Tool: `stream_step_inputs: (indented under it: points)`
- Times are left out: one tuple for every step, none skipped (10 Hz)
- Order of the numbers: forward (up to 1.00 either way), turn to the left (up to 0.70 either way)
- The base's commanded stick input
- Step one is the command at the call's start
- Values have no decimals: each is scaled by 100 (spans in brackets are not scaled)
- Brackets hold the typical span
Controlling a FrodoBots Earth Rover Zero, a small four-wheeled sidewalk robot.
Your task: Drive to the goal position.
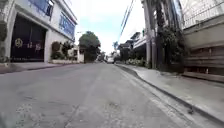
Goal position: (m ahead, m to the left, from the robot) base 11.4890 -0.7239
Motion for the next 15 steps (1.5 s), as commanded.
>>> stream_step_inputs:
  points:
    - [100, 0]
    - [100, 0]
    - [100, 0]
    - [100, 0]
    - [100, 0]
    - [100, 0]
    - [100, 0]
    - [100, 8]
    - [100, 6]
    - [100, -26]
    - [100, -38]
    - [100, -22]
    - [100, 2]
    - [100, 7]
    - [100, 0]
